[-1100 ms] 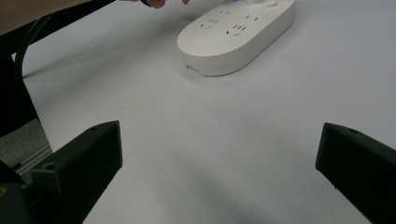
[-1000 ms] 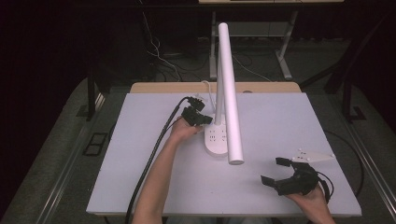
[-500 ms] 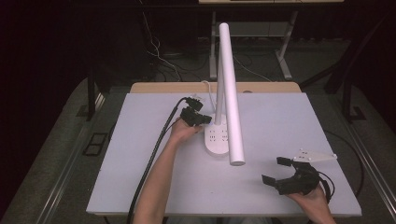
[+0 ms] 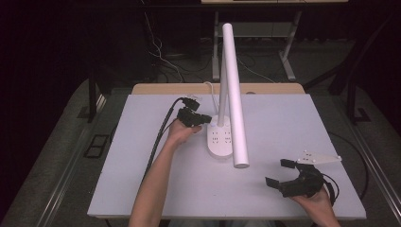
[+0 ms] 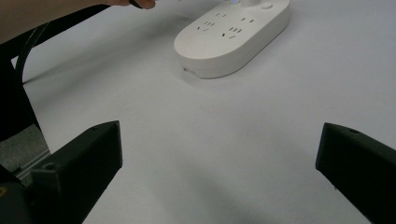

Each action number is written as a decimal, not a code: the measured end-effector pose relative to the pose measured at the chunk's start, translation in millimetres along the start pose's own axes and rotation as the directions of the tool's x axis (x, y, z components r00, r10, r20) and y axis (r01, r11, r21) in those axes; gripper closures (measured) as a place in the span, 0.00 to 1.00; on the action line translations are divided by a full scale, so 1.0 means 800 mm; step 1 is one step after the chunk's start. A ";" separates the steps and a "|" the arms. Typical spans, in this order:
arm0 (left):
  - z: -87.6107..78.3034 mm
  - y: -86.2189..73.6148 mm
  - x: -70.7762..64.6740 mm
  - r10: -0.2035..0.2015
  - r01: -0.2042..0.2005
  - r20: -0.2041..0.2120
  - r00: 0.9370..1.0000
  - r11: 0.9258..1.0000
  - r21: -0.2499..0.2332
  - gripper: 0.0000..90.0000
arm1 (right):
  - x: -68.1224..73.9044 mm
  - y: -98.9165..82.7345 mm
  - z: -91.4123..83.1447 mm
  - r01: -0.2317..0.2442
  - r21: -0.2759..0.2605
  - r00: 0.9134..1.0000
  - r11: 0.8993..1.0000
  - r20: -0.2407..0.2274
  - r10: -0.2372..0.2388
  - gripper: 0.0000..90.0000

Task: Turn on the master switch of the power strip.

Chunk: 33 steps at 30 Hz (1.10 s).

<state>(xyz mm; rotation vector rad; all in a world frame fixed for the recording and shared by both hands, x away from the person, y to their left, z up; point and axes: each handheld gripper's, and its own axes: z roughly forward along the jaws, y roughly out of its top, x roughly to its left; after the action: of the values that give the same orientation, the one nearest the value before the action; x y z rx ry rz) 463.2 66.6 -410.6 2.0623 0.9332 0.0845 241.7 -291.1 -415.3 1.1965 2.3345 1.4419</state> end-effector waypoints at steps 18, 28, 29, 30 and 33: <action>-0.065 0.007 -0.007 0.041 -0.037 0.055 0.998 0.997 -0.062 0.16 | 0.001 0.000 0.002 -0.003 0.005 1.000 1.000 0.000 0.003 0.00; -0.106 -0.010 -0.011 0.033 -0.031 0.025 0.999 0.996 -0.089 0.00 | 0.001 0.000 0.001 -0.001 0.005 1.000 1.000 -0.001 0.001 0.00; -0.112 -0.013 -0.012 0.030 -0.028 0.021 0.999 0.995 -0.094 0.00 | 0.001 0.000 0.001 -0.002 0.004 1.000 1.000 -0.001 0.002 0.00; -0.116 -0.016 -0.012 0.026 -0.024 0.019 0.999 0.994 -0.102 0.00 | 0.001 0.000 0.001 -0.001 0.004 1.000 1.000 -0.001 0.001 0.00; -0.130 -0.025 -0.014 0.026 -0.025 0.008 1.000 0.993 -0.117 0.00 | 0.001 0.000 0.002 0.000 0.004 1.000 1.000 0.000 0.000 0.00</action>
<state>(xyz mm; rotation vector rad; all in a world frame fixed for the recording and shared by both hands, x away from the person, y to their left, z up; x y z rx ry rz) 404.6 137.1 -355.8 1.9647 0.8761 0.1397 241.9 -289.2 -415.7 1.1973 2.3389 1.4378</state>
